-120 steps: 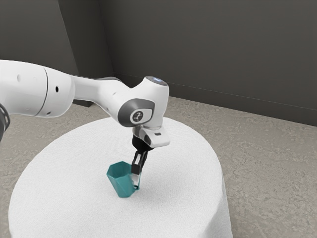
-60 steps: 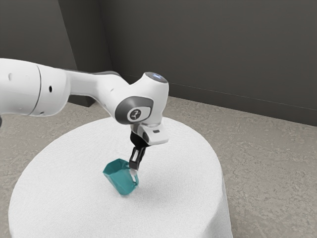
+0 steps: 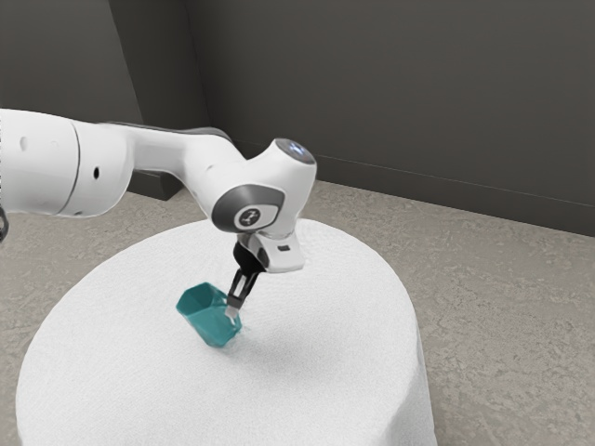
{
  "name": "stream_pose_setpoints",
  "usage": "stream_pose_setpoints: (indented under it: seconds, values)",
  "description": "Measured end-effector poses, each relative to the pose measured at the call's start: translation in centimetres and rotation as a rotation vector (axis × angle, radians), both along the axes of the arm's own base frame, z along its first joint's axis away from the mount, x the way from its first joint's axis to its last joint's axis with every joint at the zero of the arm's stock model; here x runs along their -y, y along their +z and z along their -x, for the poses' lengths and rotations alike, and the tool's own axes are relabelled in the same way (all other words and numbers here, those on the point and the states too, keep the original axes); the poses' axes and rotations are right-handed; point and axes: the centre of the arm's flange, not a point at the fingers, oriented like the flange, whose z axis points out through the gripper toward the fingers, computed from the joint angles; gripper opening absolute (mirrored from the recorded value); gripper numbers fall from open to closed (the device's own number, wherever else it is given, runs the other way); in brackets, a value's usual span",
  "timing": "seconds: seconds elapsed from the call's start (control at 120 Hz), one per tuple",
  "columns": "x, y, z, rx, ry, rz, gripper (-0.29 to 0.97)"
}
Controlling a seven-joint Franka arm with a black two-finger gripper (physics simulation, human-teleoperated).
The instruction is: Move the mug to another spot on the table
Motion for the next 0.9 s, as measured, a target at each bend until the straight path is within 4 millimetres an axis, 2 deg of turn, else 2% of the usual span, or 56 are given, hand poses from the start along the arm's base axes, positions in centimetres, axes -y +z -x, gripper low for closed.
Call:
stream_pose_setpoints:
  seconds: [0.208, 0.542, 0.733, 0.9]
  values:
    - [-2.0, -1.7, -0.5, -0.030, 0.012, -0.059, -0.09]
    - [-2.8, -3.5, -0.4, -0.065, 0.011, -0.100, -0.06]
    - [-2.9, -4.0, -0.2, -0.089, 0.016, -0.100, 0.33]
    - [-2.5, -3.0, -0.4, -0.078, 0.023, -0.079, 0.52]
